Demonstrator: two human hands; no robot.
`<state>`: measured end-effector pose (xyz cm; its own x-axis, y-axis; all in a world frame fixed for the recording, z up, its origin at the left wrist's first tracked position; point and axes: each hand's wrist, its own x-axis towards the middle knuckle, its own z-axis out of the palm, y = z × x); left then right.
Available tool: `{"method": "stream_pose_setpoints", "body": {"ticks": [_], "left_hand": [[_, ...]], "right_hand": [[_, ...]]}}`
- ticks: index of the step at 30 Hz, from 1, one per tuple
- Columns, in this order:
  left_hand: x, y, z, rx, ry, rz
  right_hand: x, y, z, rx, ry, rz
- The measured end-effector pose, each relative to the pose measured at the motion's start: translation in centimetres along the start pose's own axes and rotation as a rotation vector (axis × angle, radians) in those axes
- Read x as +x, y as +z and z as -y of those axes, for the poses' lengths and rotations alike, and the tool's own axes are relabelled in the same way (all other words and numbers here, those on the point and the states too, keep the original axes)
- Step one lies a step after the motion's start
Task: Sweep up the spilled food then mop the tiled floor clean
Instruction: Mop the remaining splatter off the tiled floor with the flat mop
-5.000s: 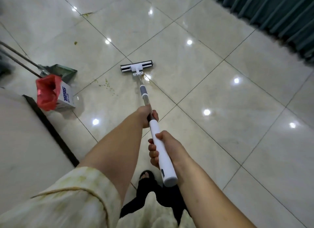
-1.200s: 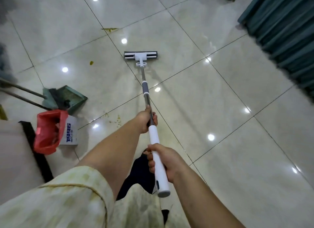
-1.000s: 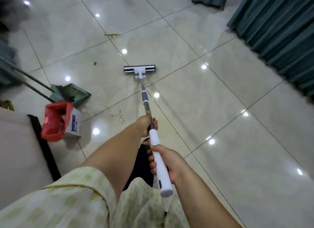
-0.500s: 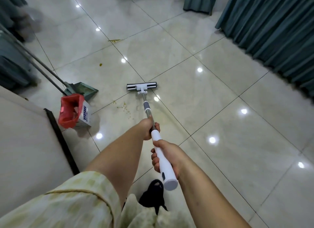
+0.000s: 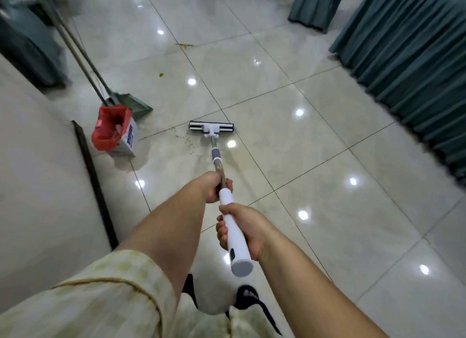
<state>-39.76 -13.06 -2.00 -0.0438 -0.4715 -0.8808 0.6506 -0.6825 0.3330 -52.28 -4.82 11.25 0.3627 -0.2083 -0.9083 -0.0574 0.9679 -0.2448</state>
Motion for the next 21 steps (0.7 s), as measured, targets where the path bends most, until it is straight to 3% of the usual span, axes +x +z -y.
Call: {"method": "stream_pose_setpoints", "body": {"ticks": [11,21], "left_hand": [[-3.9,7.9,14.0,-0.137,0.064,-0.095],[-9.2,6.4,25.0,-0.132,0.093,-0.123]], "right_hand": [[-7.3,-13.3,-5.2,-0.139,0.057,0.020],[-12.7,-17.8,-15.3,-0.254,-0.025,0.107]]}}
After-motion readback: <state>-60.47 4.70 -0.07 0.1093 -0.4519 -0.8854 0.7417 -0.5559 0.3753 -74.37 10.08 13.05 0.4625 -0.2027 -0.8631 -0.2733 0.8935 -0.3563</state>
